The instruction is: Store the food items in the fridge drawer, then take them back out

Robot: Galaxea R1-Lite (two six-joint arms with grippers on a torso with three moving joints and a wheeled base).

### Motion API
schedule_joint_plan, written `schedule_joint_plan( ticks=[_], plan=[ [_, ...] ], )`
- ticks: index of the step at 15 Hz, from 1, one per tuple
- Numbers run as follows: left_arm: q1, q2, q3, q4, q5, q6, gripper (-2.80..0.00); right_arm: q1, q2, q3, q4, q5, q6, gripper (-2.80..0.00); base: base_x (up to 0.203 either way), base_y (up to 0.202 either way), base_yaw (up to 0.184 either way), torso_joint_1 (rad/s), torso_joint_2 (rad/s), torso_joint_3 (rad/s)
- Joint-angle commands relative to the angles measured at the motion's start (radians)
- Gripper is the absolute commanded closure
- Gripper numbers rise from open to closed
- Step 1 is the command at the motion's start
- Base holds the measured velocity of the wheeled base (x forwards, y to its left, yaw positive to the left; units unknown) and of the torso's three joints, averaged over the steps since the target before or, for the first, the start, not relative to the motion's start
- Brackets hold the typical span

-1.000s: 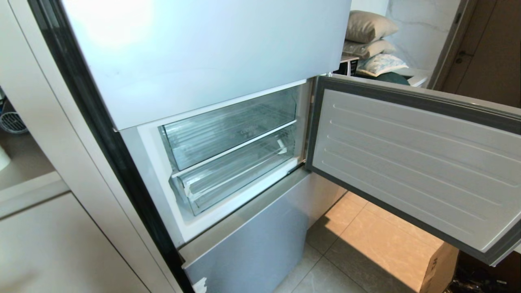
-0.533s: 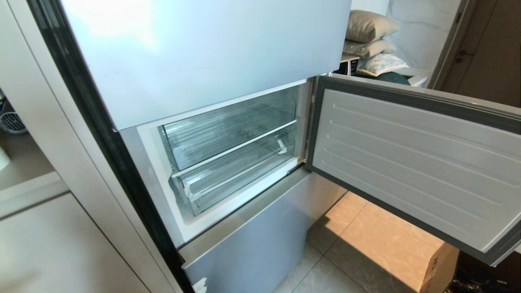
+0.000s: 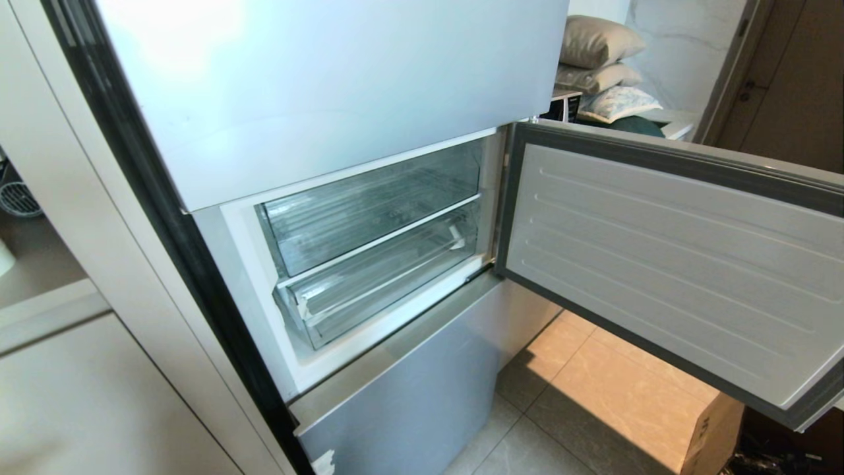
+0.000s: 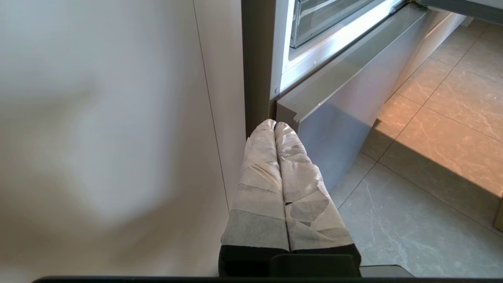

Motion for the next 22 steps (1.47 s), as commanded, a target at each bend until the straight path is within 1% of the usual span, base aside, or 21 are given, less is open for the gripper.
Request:
schedule_joint_plan(
  ticks=[1, 3, 4, 5, 8, 10, 13, 15, 17, 18, 19, 20, 21, 22],
  plan=[
    [0.0, 0.0, 0.0, 0.001, 0.0, -0.001, 0.0, 0.03, 0.117, -0.057, -0.005, 0.111, 0.033, 0.0, 0.0, 0.0, 0.0, 0.0, 0.0, 0.0],
    [0.0, 0.0, 0.0, 0.001, 0.0, -0.001, 0.0, 0.1, 0.167, -0.099, 0.005, 0.202, 0.043, 0.0, 0.0, 0.0, 0.0, 0.0, 0.0, 0.0],
    [0.0, 0.0, 0.0, 0.001, 0.0, -0.001, 0.0, 0.122, 0.173, -0.105, 0.024, 0.232, 0.044, 0.0, 0.0, 0.0, 0.0, 0.0, 0.0, 0.0],
    [0.0, 0.0, 0.0, 0.001, 0.0, -0.001, 0.0, 0.134, 0.175, -0.109, 0.046, 0.252, 0.044, 0.0, 0.0, 0.0, 0.0, 0.0, 0.0, 0.0],
    [0.0, 0.0, 0.0, 0.001, 0.0, -0.001, 0.0, 0.148, 0.129, -0.097, 0.15, 0.358, 0.043, 0.0, 0.0, 0.0, 0.0, 0.0, 0.0, 0.0],
    [0.0, 0.0, 0.0, 0.001, 0.0, -0.001, 0.0, 0.148, 0.091, -0.081, 0.195, 0.378, 0.041, 0.0, 0.0, 0.0, 0.0, 0.0, 0.0, 0.0],
    [0.0, 0.0, 0.0, 0.001, 0.0, -0.001, 0.0, 0.141, -0.111, 0.013, 0.231, 0.398, 0.038, 0.0, 0.0, 0.0, 0.0, 0.0, 0.0, 0.0],
    [0.0, 0.0, 0.0, 0.001, 0.0, -0.001, 0.0, 0.118, -0.338, 0.048, 0.247, 0.398, 0.05, 0.0, 0.0, 0.0, 0.0, 0.0, 0.0, 0.0],
    [0.0, 0.0, 0.0, 0.001, 0.0, -0.001, 0.0, 0.099, -0.56, 0.021, 0.258, 0.372, 0.117, 0.0, 0.0, 0.0, 0.0, 0.0, 0.0, 0.0],
    [0.0, 0.0, 0.0, 0.001, 0.0, -0.001, 0.0, 0.094, -0.638, -0.024, 0.258, 0.325, 0.155, 0.0, 0.0, 0.0, 0.0, 0.0, 0.0, 0.0],
    [0.0, 0.0, 0.0, 0.001, 0.0, -0.001, 0.0, 0.098, -0.683, -0.061, 0.25, 0.256, 0.166, 0.0, 0.0, 0.0, 0.0, 0.0, 0.0, 0.0],
    [0.0, 0.0, 0.0, 0.001, 0.0, -0.001, 0.0, 0.117, -0.695, -0.082, 0.238, 0.149, 0.135, 0.0, 0.0, 0.0, 0.0, 0.0, 0.0, 0.0],
    [0.0, 0.0, 0.0, 0.001, 0.0, -0.001, 0.0, 0.151, -0.676, -0.091, 0.229, -0.043, 0.043, 0.0, 0.0, 0.0, 0.0, 0.0, 0.0, 0.0],
    [0.0, 0.0, 0.0, 0.001, 0.0, -0.001, 0.0, 0.198, -0.65, -0.091, 0.218, -0.295, -0.094, 0.0, 0.0, 0.0, 0.0, 0.0, 0.0, 0.0]
  ],
)
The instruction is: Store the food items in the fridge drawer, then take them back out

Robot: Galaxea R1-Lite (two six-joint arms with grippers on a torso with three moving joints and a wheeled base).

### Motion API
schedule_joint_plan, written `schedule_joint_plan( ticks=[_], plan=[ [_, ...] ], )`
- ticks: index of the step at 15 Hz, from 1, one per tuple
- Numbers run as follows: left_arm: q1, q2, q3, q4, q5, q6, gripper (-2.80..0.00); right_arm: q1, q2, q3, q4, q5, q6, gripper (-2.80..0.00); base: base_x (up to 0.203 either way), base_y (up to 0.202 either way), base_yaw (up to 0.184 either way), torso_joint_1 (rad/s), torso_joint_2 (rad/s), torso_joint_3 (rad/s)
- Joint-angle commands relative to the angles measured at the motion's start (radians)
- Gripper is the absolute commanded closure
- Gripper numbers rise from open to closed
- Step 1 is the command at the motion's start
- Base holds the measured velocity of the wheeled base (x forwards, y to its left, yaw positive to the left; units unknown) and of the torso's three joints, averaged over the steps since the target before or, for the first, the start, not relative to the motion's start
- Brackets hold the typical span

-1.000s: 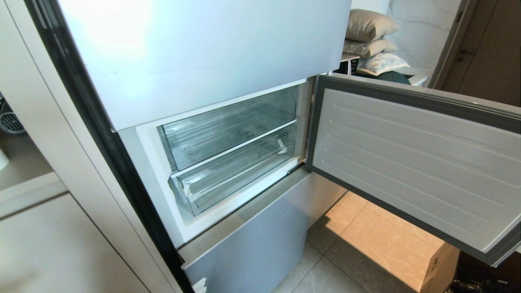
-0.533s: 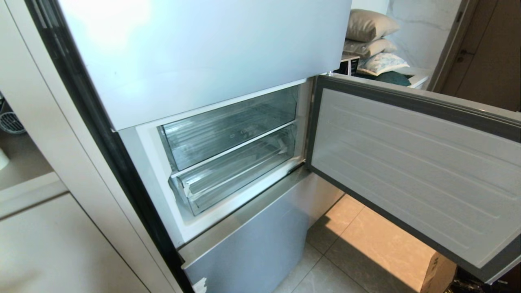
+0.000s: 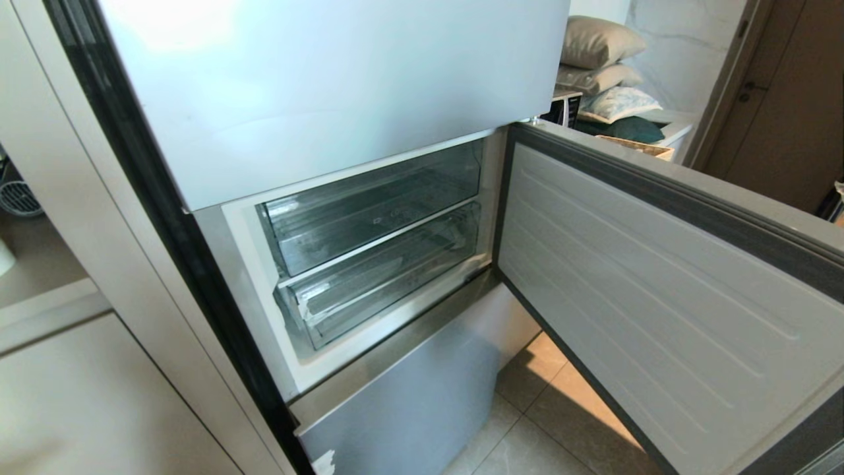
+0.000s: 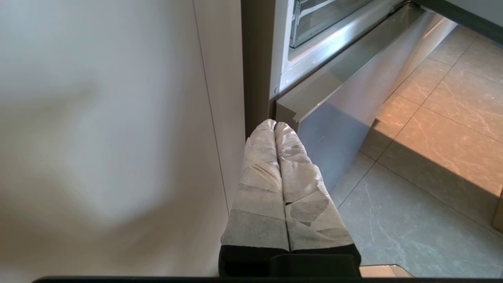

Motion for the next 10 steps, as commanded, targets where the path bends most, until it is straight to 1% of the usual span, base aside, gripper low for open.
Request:
schedule_joint_plan(
  ticks=[1, 2, 3, 4, 5, 6, 8, 9, 10],
  plan=[
    [0.0, 0.0, 0.0, 0.001, 0.0, -0.001, 0.0, 0.087, -0.001, 0.0, -0.029, -0.485, -0.235, 0.0, 0.0, 0.0, 0.0, 0.0, 0.0, 0.0],
    [0.0, 0.0, 0.0, 0.001, 0.0, -0.001, 0.0, 0.175, 0.025, 0.04, -0.11, -0.635, -0.372, 0.0, 0.0, 0.0, 0.0, 0.0, 0.0, 0.0],
    [0.0, 0.0, 0.0, 0.0, 0.0, -0.001, 0.0, 0.297, 0.051, 0.119, -0.207, -0.718, -0.494, 0.0, 0.0, 0.0, 0.0, 0.0, 0.0, 0.0],
    [0.0, 0.0, 0.0, 0.001, 0.0, -0.001, 0.0, 0.433, 0.071, 0.202, -0.269, -0.755, -0.571, 0.0, 0.0, 0.0, 0.0, 0.0, 0.0, 0.0],
    [0.0, 0.0, 0.0, 0.0, 0.0, 0.001, 0.0, 0.574, 0.091, 0.276, -0.314, -0.794, -0.629, 0.0, 0.0, 0.0, 0.0, 0.0, 0.0, 0.0],
    [0.0, 0.0, 0.0, 0.001, 0.0, -0.001, 0.0, 0.723, 0.114, 0.342, -0.348, -0.837, -0.674, 0.0, 0.0, 0.0, 0.0, 0.0, 0.0, 0.0],
    [-0.001, 0.0, 0.0, 0.001, 0.0, -0.001, 0.0, 0.969, 0.181, 0.454, -0.394, -0.902, -0.726, 0.0, 0.0, 0.0, 0.0, 0.0, 0.0, 0.0],
    [0.0, 0.0, 0.0, 0.001, 0.0, -0.001, 0.0, 1.053, 0.249, 0.496, -0.411, -0.924, -0.736, 0.0, 0.0, 0.0, 0.0, 0.0, 0.0, 0.0],
    [0.0, 0.0, 0.0, 0.001, 0.0, -0.001, 0.0, 1.11, 0.322, 0.518, -0.424, -0.935, -0.729, 0.0, 0.0, 0.0, 0.0, 0.0, 0.0, 0.0]
  ],
)
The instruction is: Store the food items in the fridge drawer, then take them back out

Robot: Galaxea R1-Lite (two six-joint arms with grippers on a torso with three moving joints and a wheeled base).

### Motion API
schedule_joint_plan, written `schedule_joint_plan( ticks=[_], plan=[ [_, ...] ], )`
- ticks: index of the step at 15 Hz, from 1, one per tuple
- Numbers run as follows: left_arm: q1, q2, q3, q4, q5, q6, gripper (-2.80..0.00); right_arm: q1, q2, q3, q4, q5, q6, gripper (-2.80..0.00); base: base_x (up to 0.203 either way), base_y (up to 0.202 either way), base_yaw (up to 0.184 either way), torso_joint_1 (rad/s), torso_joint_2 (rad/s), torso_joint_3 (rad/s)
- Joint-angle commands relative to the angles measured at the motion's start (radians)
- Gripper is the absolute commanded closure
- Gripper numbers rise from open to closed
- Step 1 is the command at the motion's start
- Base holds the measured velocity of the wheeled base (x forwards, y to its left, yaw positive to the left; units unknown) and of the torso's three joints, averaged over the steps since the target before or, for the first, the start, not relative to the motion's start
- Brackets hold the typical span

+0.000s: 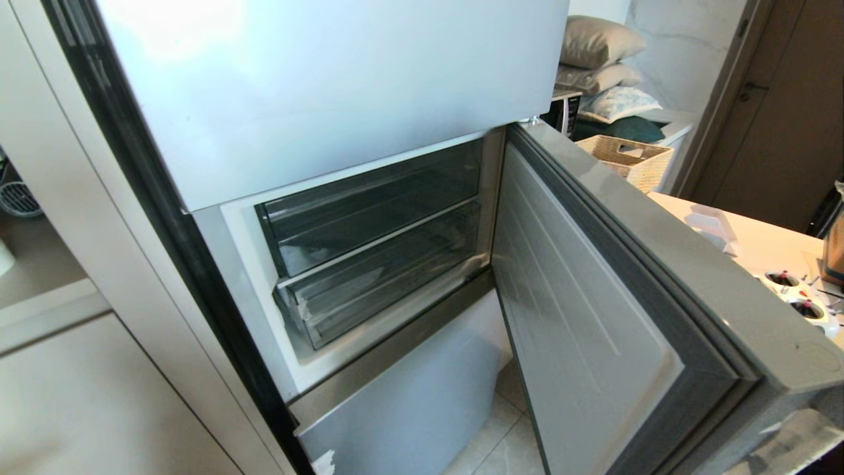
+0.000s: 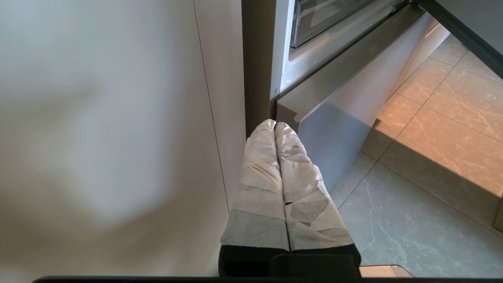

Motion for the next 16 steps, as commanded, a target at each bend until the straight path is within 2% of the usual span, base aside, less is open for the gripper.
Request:
schedule_joint_plan(
  ticks=[1, 2, 4, 6, 8, 13, 16],
  plan=[
    [-0.001, 0.0, 0.0, 0.001, 0.001, 0.0, 0.0, 0.141, 0.165, 0.046, -0.02, -0.001, 0.018, 0.0, 0.0, 0.0, 0.0, 0.0, 0.0, 0.0],
    [-0.001, 0.0, 0.0, 0.001, 0.001, 0.0, 0.0, 0.196, 0.218, 0.054, -0.027, 0.027, 0.039, 0.0, 0.0, 0.0, 0.0, 0.0, 0.0, 0.0],
    [0.0, 0.0, 0.0, 0.001, 0.001, 0.0, 0.0, 0.259, 0.29, 0.06, -0.046, 0.198, 0.076, 0.0, 0.0, 0.0, 0.0, 0.0, 0.0, 0.0],
    [0.0, 0.0, 0.0, 0.001, 0.001, 0.0, 0.0, 0.271, 0.367, 0.043, -0.119, 0.409, 0.093, 0.0, 0.0, 0.0, 0.0, 0.0, 0.0, 0.0],
    [0.0, 0.0, 0.0, 0.001, 0.001, 0.0, 0.0, 0.281, 0.466, -0.031, -0.193, 0.526, 0.097, 0.0, 0.0, 0.0, 0.0, 0.0, 0.0, 0.0],
    [0.0, 0.0, 0.0, 0.001, 0.001, 0.0, 0.0, 0.424, 0.727, -0.324, -0.222, 0.574, 0.086, 0.0, 0.0, 0.0, 0.0, 0.0, 0.0, 0.0],
    [0.0, 0.0, 0.0, 0.001, 0.001, 0.0, 0.0, 0.546, 0.883, -0.534, -0.149, 0.606, 0.042, 0.0, 0.0, 0.0, 0.0, 0.0, 0.0, 0.0]
  ],
)
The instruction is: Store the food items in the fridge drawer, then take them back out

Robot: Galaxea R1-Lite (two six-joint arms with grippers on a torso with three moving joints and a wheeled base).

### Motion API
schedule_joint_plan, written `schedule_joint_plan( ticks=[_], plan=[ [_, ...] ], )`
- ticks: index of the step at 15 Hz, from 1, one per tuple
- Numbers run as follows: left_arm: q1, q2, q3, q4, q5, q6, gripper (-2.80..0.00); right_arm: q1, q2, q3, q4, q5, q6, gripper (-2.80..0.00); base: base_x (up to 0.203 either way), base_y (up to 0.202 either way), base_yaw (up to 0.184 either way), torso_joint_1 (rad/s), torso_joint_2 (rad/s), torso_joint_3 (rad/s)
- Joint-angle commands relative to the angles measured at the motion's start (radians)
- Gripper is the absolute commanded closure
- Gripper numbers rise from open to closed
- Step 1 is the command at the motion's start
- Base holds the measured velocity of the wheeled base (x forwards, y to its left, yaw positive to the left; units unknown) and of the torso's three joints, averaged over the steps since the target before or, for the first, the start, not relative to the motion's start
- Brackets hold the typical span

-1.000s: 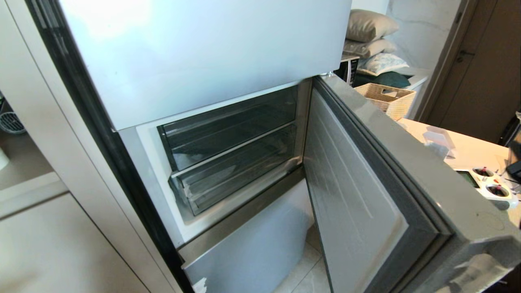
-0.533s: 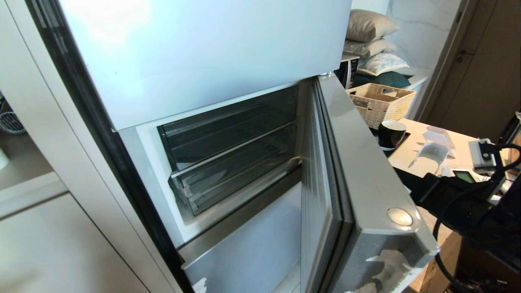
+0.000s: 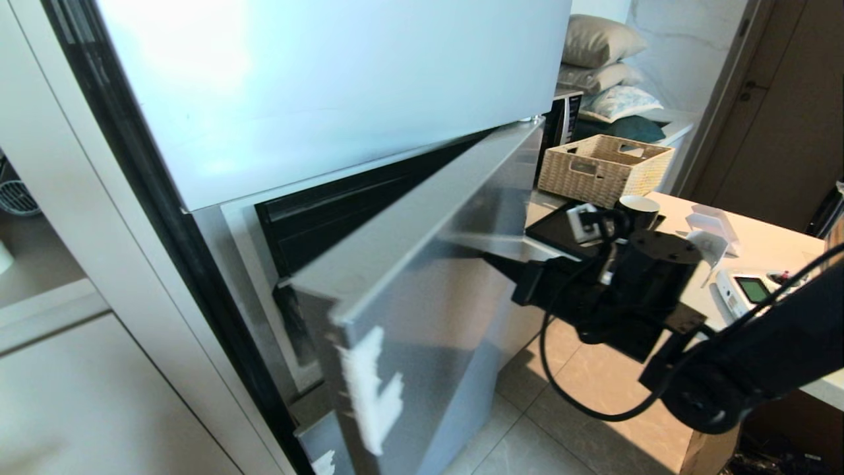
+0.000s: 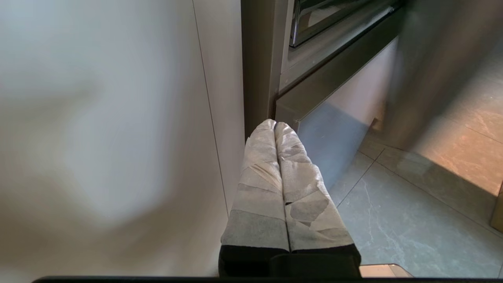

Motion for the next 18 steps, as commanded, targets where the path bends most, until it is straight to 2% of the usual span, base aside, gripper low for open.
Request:
schedule_joint_plan(
  ticks=[1, 3, 5, 7, 9, 12, 13, 15, 18],
  plan=[
    [0.001, 0.0, 0.0, 0.001, 0.001, 0.0, 0.0, 0.057, 0.13, -0.13, 0.044, 0.066, -0.013, 0.0, 0.0, 0.0, 0.0, 0.0, 0.0, 0.0],
    [0.001, 0.0, 0.0, 0.001, 0.001, 0.0, 0.0, 0.081, 0.183, -0.251, 0.098, 0.17, -0.023, 0.0, 0.0, 0.0, 0.0, 0.0, 0.0, 0.0],
    [0.001, 0.0, 0.0, 0.001, 0.001, 0.0, 0.0, 0.087, 0.177, -0.25, 0.081, 0.193, -0.032, 0.0, 0.0, 0.0, 0.0, 0.0, 0.0, 0.0],
    [0.001, 0.0, 0.0, 0.001, 0.001, 0.0, 0.0, 0.088, 0.118, -0.149, 0.046, 0.194, -0.034, 0.0, 0.0, 0.0, 0.0, 0.0, 0.0, 0.0],
    [0.001, 0.0, 0.0, 0.001, 0.001, 0.0, 0.0, 0.088, -0.038, 0.015, 0.011, 0.175, -0.042, 0.0, 0.0, 0.0, 0.0, 0.0, 0.0, 0.0],
    [0.001, 0.0, 0.0, 0.001, 0.001, 0.0, 0.0, 0.079, -0.363, 0.225, 0.053, 0.074, -0.103, 0.0, 0.0, 0.0, 0.0, 0.0, 0.0, 0.0],
    [0.001, 0.0, 0.0, 0.001, 0.001, 0.0, 0.0, 0.066, -0.512, 0.281, 0.119, 0.029, -0.135, 0.0, 0.0, 0.0, 0.0, 0.0, 0.0, 0.0],
    [0.001, 0.0, 0.0, 0.0, 0.001, 0.0, 0.0, 0.0, -0.856, 0.371, 0.368, -0.038, -0.225, 0.0, 0.0, 0.0, 0.0, 0.0, 0.0, 0.0],
    [0.0, 0.0, 0.0, 0.001, 0.001, 0.0, 0.0, -0.212, -1.296, 0.518, 0.795, -0.105, -0.377, 0.0, 0.0, 0.0, 0.0, 0.0, 0.0, 0.0]
  ],
)
